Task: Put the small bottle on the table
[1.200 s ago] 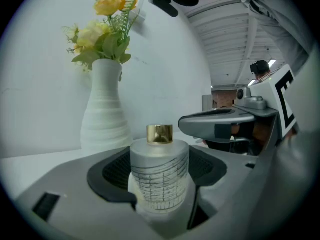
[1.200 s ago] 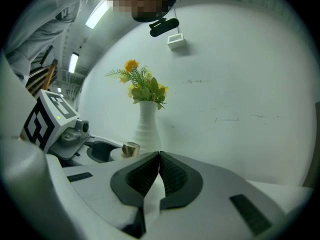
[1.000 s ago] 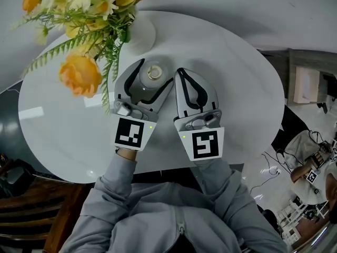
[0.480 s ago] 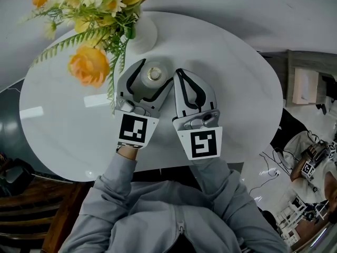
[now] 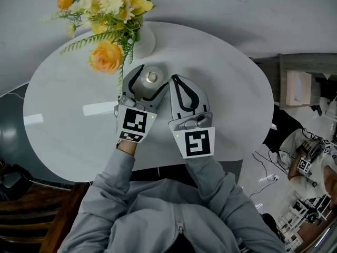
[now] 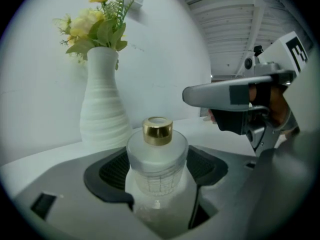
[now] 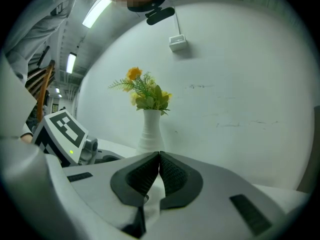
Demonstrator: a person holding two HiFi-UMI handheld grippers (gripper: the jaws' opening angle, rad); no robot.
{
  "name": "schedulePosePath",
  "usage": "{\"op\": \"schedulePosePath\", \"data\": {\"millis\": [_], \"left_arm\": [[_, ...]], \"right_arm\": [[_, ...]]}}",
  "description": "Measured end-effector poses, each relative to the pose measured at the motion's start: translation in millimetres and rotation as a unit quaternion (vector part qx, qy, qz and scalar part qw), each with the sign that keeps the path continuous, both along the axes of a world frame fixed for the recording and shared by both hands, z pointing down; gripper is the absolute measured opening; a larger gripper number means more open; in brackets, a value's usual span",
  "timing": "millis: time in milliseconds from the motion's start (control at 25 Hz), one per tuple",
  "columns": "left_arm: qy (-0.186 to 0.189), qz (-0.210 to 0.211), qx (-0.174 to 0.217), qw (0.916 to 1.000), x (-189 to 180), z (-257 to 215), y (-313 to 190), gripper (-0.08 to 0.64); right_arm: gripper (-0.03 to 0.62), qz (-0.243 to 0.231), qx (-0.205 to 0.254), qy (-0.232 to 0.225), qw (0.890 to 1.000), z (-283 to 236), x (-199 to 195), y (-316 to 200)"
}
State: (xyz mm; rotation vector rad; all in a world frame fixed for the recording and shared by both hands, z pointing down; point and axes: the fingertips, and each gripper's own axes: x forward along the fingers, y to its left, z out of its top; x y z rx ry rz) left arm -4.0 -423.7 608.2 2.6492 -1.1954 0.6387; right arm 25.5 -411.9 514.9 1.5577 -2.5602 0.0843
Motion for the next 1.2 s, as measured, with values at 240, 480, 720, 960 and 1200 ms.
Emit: {"op": "schedulePosePath", "data": {"millis": [240, 480, 720, 960, 1200], "left_arm": [[0.006, -0.032, -0.026, 0.9992, -21.1, -14.5, 18.0, 0.353], [0.037, -0.062, -0.008, 0.9974, -40.3, -61.3, 43.8, 0.343], [0.049, -0.067, 0.062, 0.9946, -41.2, -138.1, 58.7, 0.054], [0.073, -0.08, 0.117, 0.9872, -40.0, -223.0, 81.9, 0.008], [0.132, -0.123, 0.172, 0.9685, -56.4, -281.5, 96.4, 0.008]], "right_arm": [[0.028, -0.011, -0.015, 0.018, 1.0, -4.6, -0.4, 16.2], [0.028, -0.006, -0.011, 0.024, 1.0, -33.3, 2.2, 34.8], [0.028, -0.004, 0.003, 0.022, 1.0, -80.3, 5.4, 49.6], [0.026, 0.0, 0.026, 0.003, 1.0, -142.8, 3.8, 68.2], [0.026, 0.014, 0.062, -0.003, 0.998, -190.3, 11.8, 88.2]]}}
